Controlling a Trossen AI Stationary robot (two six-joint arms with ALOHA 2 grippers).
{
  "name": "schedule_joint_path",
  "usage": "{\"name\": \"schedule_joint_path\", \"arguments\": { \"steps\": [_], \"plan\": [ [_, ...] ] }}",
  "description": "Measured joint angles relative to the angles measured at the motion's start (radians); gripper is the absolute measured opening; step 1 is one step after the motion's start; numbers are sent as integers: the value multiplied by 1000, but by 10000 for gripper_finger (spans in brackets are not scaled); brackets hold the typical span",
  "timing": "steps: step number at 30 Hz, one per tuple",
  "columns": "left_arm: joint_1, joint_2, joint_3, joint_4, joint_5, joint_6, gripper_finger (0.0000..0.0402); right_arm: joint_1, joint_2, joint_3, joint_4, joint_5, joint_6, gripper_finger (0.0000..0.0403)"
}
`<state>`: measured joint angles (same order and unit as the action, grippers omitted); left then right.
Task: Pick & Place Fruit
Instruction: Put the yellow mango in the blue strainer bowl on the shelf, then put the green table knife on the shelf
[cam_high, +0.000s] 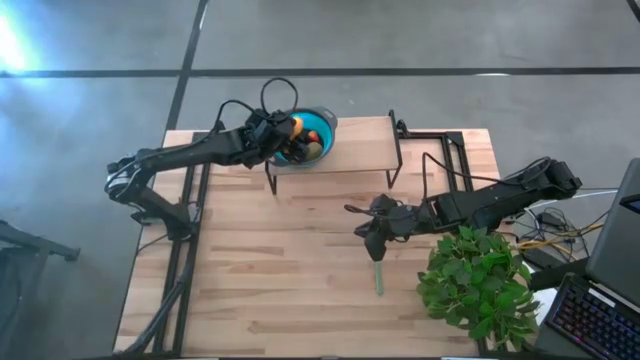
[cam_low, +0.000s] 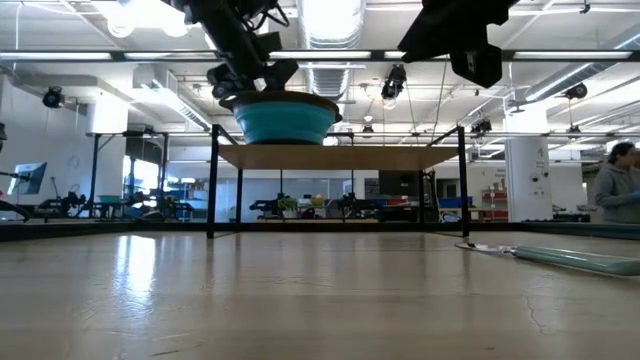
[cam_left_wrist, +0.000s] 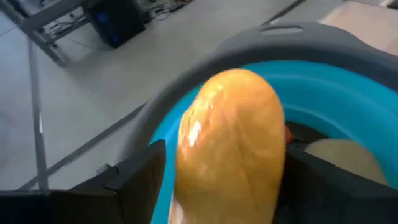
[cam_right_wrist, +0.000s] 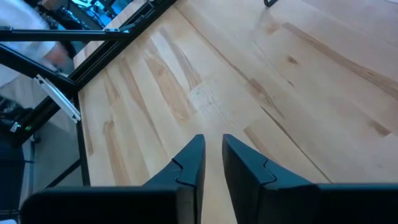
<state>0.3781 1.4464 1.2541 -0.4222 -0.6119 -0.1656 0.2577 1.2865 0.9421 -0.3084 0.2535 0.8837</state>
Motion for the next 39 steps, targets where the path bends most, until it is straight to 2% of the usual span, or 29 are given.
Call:
{"name": "schedule_joint_path", "arguments": {
  "steps": [8,13,20,23,27,34,39],
  "plan": [
    [1,-6,36,-7,-11,36,303,0,0,0,0,-1,-2,35],
    [1,-14,83,-17,-10,60,303,0,0,19,-2,-49,-9,37],
    [-8,-32,188,-186,-3,59,304,0,-1,70,-16,-60,-27,50],
    [-25,-50,217,-267,30,51,305,0,-1,93,-70,-69,-22,46],
    [-80,-98,199,-286,98,24,305,5,12,149,-162,-71,-23,39],
    [-230,-173,128,-287,98,-21,305,21,95,269,-313,-76,-18,45],
    [-337,-223,45,-272,86,-92,305,45,149,334,-414,-84,46,54]
  ]
}}
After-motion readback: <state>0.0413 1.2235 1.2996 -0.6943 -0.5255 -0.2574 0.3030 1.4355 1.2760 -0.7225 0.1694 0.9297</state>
